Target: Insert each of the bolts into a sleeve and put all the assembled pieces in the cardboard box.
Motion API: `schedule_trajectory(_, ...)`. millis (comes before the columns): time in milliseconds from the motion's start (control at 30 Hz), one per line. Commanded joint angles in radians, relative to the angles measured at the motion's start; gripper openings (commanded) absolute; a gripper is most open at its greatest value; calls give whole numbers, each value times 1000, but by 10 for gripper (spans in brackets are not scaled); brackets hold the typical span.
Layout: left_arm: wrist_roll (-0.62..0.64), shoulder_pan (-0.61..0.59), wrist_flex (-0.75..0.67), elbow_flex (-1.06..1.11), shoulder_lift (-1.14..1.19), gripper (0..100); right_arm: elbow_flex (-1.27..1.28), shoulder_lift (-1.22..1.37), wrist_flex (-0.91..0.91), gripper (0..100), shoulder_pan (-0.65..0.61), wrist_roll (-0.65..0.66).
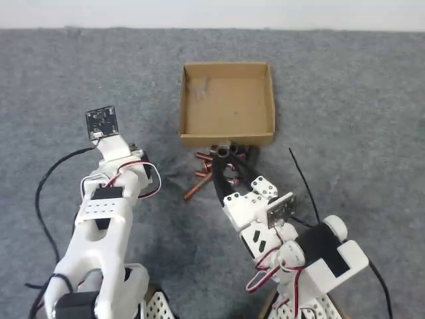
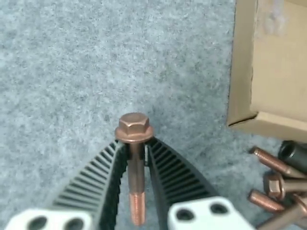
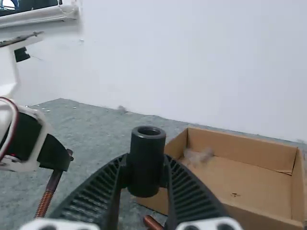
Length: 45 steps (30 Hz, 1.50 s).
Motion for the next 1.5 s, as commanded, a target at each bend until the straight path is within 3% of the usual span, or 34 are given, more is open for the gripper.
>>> schedule_trajectory(0,-9,6,-34,-15,-58,12,25,-21,-30,7,-15,-5)
schedule_trajectory(333,-11,6,-399,-15,-60,12,15,-21,56,7,-15,-8)
schedule_trajectory(500,-11,64,-598,-15,-61,12,15,-22,53,7,-15,-8)
schedule_trajectory(733,-11,210,-675,-12,-143,12,15,-24,53,7,-15,-8)
schedule_trajectory(1100,-8,446,-163,-65,-566,12,14,-30,53,7,-16,-8)
schedule_trajectory(1467,-6,629,72,-62,-781,12,25,-30,53,7,-48,-8)
